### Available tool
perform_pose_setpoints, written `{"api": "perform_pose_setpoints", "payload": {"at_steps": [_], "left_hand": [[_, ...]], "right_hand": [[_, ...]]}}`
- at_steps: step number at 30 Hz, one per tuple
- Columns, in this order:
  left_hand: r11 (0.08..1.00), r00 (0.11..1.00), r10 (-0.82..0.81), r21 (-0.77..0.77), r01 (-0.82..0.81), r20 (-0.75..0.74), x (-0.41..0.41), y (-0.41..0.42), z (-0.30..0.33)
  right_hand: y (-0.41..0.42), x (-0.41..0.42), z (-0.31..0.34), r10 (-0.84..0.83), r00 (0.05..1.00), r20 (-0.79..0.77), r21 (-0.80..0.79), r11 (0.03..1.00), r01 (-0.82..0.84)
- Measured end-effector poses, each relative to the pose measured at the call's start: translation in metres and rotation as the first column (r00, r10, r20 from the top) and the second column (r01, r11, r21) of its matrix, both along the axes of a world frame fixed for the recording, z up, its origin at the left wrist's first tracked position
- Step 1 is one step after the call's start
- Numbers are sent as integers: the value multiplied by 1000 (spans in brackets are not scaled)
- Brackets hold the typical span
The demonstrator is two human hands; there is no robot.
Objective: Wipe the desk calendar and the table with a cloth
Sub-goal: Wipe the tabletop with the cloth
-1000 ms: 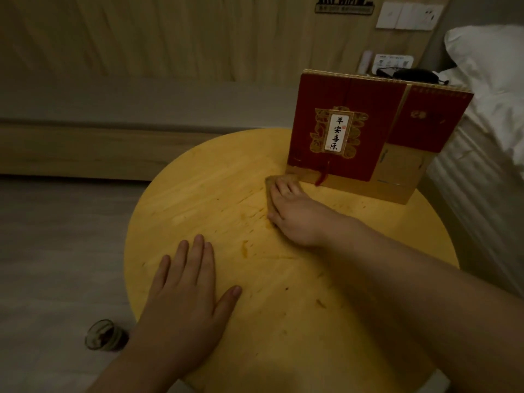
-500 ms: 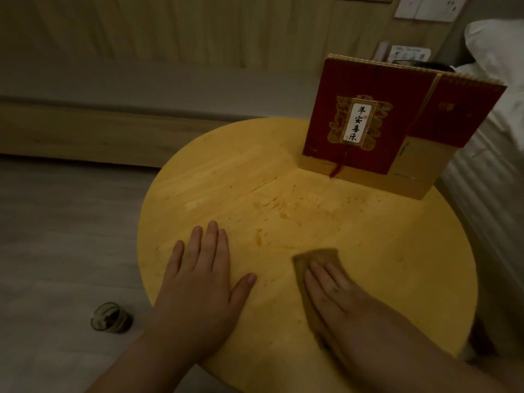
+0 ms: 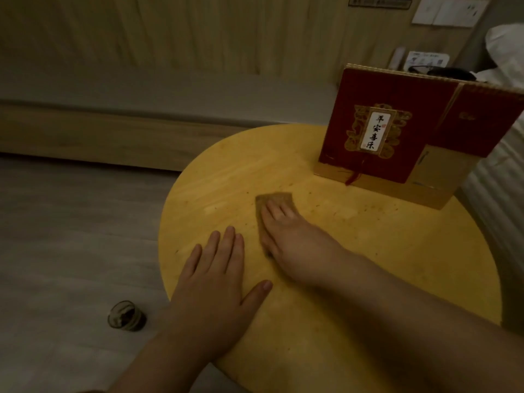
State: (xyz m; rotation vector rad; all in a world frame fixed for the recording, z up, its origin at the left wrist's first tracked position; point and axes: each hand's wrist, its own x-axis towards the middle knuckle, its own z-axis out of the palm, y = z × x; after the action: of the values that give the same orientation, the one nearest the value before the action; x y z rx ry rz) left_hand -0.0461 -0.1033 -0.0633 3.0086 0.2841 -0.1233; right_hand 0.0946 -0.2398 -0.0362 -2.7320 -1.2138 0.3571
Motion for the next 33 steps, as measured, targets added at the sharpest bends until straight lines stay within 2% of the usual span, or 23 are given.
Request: {"api": "perform_pose_setpoints", "payload": {"at_steps": [4,8,13,18,20,21,22,23,24,25,27,29,33], "left_hand": [[1000,1000,-11,2,11,-11,-2,-3,0],[998,997,-63,22,64,-47,-5,-1,3],[997,996,-68,16,69,-62,-6,-2,5],[999,996,-54,-10,53,-77,-5,-1,6],[996,996,-48,-75,43,-76,-3,1,11],[989,998,-31,-144,21,-62,0,4,16],[970,999,14,-241,-21,-33,5,8,22],[928,995,94,-363,-82,15,11,13,28],[857,976,208,-494,-147,71,18,17,33],[764,935,337,-613,-200,115,27,23,39],[614,843,528,-733,-291,108,47,34,49],[533,804,593,-769,-352,43,70,44,54],[387,801,587,-830,-400,-112,115,46,57]], "right_hand": [[-52,-60,-6,95,995,14,-25,995,-95],[-66,-64,-9,67,997,-44,-66,995,-70],[-7,-11,-6,25,999,23,-6,1000,-25],[42,28,2,13,1000,-27,-48,999,-14],[32,33,4,-27,993,-118,62,997,35],[23,38,9,-122,980,-157,200,968,152],[15,45,15,-255,949,-186,379,873,308],[7,54,24,-382,896,-226,537,719,442],[1,64,32,-477,831,-287,599,587,545],[-4,72,37,-530,780,-332,578,539,613],[0,81,41,-548,749,-372,411,626,663],[13,80,40,-539,717,-441,272,682,679],[42,75,41,-571,610,-549,193,623,758]]}}
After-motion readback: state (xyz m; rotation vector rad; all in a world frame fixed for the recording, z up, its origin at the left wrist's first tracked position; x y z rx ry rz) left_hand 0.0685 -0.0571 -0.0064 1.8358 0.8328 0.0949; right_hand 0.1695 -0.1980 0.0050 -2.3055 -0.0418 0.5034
